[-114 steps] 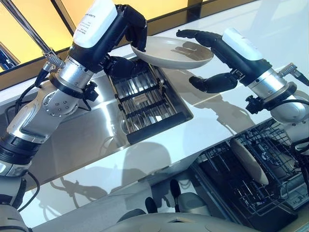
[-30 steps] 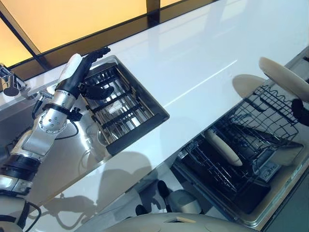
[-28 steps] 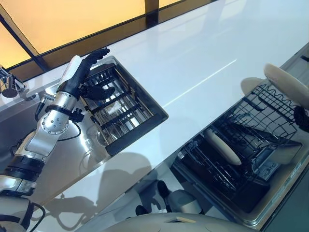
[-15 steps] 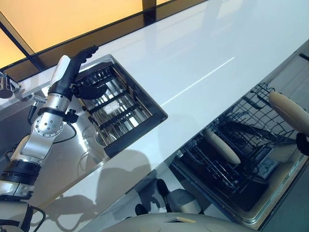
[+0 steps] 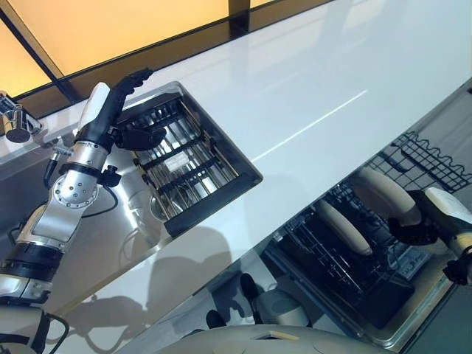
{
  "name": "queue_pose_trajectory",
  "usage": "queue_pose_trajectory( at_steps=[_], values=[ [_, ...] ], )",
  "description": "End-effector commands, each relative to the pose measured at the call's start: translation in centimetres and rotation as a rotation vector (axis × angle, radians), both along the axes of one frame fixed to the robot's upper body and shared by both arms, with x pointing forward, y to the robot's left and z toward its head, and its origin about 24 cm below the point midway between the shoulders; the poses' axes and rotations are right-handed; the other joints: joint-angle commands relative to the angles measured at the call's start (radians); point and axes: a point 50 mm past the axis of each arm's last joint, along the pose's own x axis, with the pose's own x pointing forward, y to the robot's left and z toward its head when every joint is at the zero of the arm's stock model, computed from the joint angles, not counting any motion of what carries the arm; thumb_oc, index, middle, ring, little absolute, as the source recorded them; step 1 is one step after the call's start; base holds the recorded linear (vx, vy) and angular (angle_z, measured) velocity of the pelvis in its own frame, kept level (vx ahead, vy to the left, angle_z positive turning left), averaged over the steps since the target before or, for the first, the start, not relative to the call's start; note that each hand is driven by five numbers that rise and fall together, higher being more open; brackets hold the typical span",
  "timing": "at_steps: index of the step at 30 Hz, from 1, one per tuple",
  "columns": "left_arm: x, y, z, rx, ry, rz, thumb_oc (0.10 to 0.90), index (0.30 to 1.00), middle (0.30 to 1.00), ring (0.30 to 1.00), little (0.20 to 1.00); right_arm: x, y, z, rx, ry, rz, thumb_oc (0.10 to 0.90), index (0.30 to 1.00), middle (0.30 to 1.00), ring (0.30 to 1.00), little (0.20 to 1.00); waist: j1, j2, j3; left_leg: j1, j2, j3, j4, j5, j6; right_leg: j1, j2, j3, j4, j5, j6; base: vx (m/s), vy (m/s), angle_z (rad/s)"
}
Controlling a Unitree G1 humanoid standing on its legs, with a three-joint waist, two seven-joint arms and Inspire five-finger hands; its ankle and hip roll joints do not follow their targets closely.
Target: Pick up plates and place into dishwasher.
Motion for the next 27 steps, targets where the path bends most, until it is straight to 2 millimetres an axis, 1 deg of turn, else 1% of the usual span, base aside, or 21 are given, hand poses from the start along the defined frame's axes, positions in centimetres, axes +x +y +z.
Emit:
queue_pose_trajectory(
  at_steps=[1,3,5,9,11,12,19,20,21,24,27],
  values=[
    [0.4,-1.9,6.5,-0.007,-0.268,-0.088,0.800,0.900,0.900,0.900,0.900,2.8,-1.3,4.8,-0.043,-0.146,-0.020,0.100,0.300,0.300,0.300,0.200,0.029,0.001,-0.083,-0.026,0.018,-0.018,0.025,-0.023,-0.015,0.019,-0.029,-0.078,0.047,-0.066,0.133,0.01,-0.006,0.10],
    [0.5,-2.6,6.5,-0.001,-0.268,-0.106,0.800,0.900,0.900,0.900,0.900,3.2,-1.4,4.0,-0.044,-0.098,-0.043,0.100,0.300,0.300,0.300,0.200,0.041,0.003,-0.082,-0.027,0.019,-0.021,0.025,-0.023,-0.016,0.022,-0.033,-0.083,0.045,-0.067,0.133,-0.01,-0.011,0.06],
    [0.5,-2.7,6.5,0.001,-0.269,-0.109,0.800,0.900,0.900,0.900,0.900,3.4,-1.4,3.7,-0.047,-0.090,-0.045,0.100,0.300,0.300,0.300,0.200,0.045,0.003,-0.084,-0.031,0.019,-0.019,0.025,-0.021,-0.017,0.017,-0.033,-0.082,0.045,-0.064,0.131,-0.01,-0.009,0.05],
    [0.7,-3.9,6.9,0.000,-0.270,-0.148,0.800,0.900,0.900,0.900,0.900,4.1,-1.9,1.8,-0.040,-0.020,-0.126,0.100,0.300,0.300,0.300,0.200,0.070,0.009,-0.080,-0.033,0.020,-0.026,0.027,-0.023,-0.019,0.021,-0.038,-0.092,0.042,-0.065,0.129,-0.01,-0.004,0.05],
    [0.8,-4.2,6.9,0.000,-0.272,-0.155,0.800,0.900,0.900,0.900,0.900,4.3,-1.9,1.4,-0.037,0.001,-0.141,0.100,0.300,0.300,0.300,0.200,0.073,0.010,-0.078,-0.033,0.020,-0.028,0.027,-0.023,-0.019,0.023,-0.039,-0.093,0.041,-0.066,0.128,-0.01,0.003,0.08],
    [0.8,-4.4,7.0,-0.002,-0.274,-0.162,0.800,0.900,0.900,0.900,0.900,4.3,-1.9,0.9,-0.029,0.033,-0.150,0.100,0.300,0.300,0.300,0.200,0.077,0.011,-0.078,-0.033,0.021,-0.028,0.028,-0.024,-0.020,0.024,-0.040,-0.095,0.041,-0.066,0.128,-0.01,0.004,0.06],
    [0.7,-4.6,7.3,-0.003,-0.283,-0.175,0.800,0.900,0.900,0.900,0.900,3.8,-2.5,-0.4,-0.015,0.131,-0.188,0.100,0.300,0.300,0.300,0.200,0.082,0.011,-0.075,-0.032,0.023,-0.028,0.029,-0.024,-0.021,0.026,-0.041,-0.097,0.039,-0.067,0.126,0.00,0.000,0.00],
    [0.7,-4.6,7.3,-0.002,-0.283,-0.176,0.800,0.900,0.900,0.900,0.900,3.7,-2.6,-0.5,-0.018,0.136,-0.197,0.289,0.462,0.462,0.462,0.389,0.082,0.011,-0.074,-0.031,0.024,-0.028,0.028,-0.023,-0.022,0.026,-0.041,-0.097,0.039,-0.066,0.126,0.00,0.000,0.00],
    [0.7,-4.7,7.4,0.000,-0.284,-0.177,0.800,0.900,0.900,0.900,0.900,3.5,-2.8,-0.6,-0.018,0.138,-0.218,0.800,0.900,0.900,0.900,0.900,0.081,0.009,-0.073,-0.032,0.024,-0.026,0.030,-0.023,-0.022,0.027,-0.041,-0.097,0.038,-0.066,0.125,0.00,0.000,0.00],
    [0.7,-4.7,7.5,0.000,-0.293,-0.174,0.800,0.900,0.900,0.900,0.900,2.9,-3.3,-0.8,-0.015,0.135,-0.255,0.800,0.900,0.900,0.900,0.900,0.075,0.006,-0.071,-0.031,0.025,-0.023,0.029,-0.024,-0.022,0.027,-0.038,-0.092,0.036,-0.065,0.125,0.00,0.000,0.00],
    [0.6,-4.5,7.6,-0.005,-0.300,-0.167,0.800,0.900,0.900,0.900,0.900,2.5,-3.7,-0.4,-0.030,0.099,-0.272,0.800,0.900,0.900,0.900,0.900,0.063,0.005,-0.067,-0.025,0.025,-0.022,0.027,-0.027,-0.022,0.031,-0.037,-0.091,0.036,-0.067,0.126,0.00,0.022,0.00]
  ],
)
